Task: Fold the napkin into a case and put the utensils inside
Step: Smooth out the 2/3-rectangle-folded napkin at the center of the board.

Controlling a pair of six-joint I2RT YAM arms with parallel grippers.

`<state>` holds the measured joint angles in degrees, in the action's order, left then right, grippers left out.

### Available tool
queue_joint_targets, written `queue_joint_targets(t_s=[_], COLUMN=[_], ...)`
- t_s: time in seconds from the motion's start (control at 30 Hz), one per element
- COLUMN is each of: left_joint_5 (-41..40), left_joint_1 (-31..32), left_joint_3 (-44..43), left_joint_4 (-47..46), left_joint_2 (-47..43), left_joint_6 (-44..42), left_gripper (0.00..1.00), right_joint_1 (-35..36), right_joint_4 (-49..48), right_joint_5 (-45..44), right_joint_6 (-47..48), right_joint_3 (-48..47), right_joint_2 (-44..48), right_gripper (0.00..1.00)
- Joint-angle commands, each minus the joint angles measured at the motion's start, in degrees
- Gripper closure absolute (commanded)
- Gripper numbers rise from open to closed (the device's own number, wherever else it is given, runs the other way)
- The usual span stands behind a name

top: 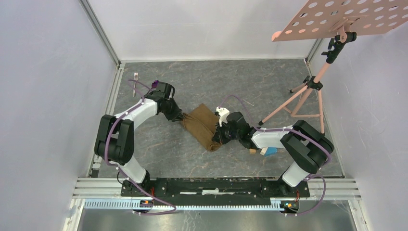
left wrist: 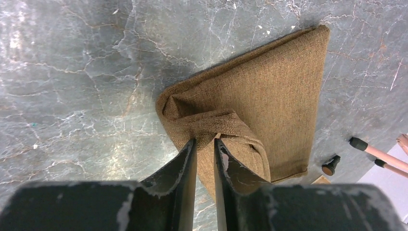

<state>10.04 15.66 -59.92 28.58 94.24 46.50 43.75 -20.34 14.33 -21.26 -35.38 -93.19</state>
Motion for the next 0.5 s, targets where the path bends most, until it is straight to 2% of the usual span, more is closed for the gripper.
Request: queue_joint_targets(t_s=[0.0, 0.23, 0.47], left_joint_5=[2.98, 4.59, 5.13], left_joint_1=[0.07, 0.1, 0.25], left_joint_3=[-1.04, -2.48, -1.45], left_joint_4=[-4.6, -5.56, -5.29], left_joint_2=[1.68, 3.95, 3.39], left_joint_6=[-2.13, -2.09, -2.42], left_gripper=[0.74, 0.75, 0.71], right_joint_1=[-0.42, -0.43, -0.27], right_joint_4=[-2.16, -3.4, -5.7], right_joint_5=[-0.58, 2.91, 6.76], right_joint_6=[0.12, -0.81, -4.2], right_joint_3=[0.31, 0.65, 0.81], right_joint_2=[-0.55, -0.57, -1.6], right_gripper=[1.0, 1.0, 1.0])
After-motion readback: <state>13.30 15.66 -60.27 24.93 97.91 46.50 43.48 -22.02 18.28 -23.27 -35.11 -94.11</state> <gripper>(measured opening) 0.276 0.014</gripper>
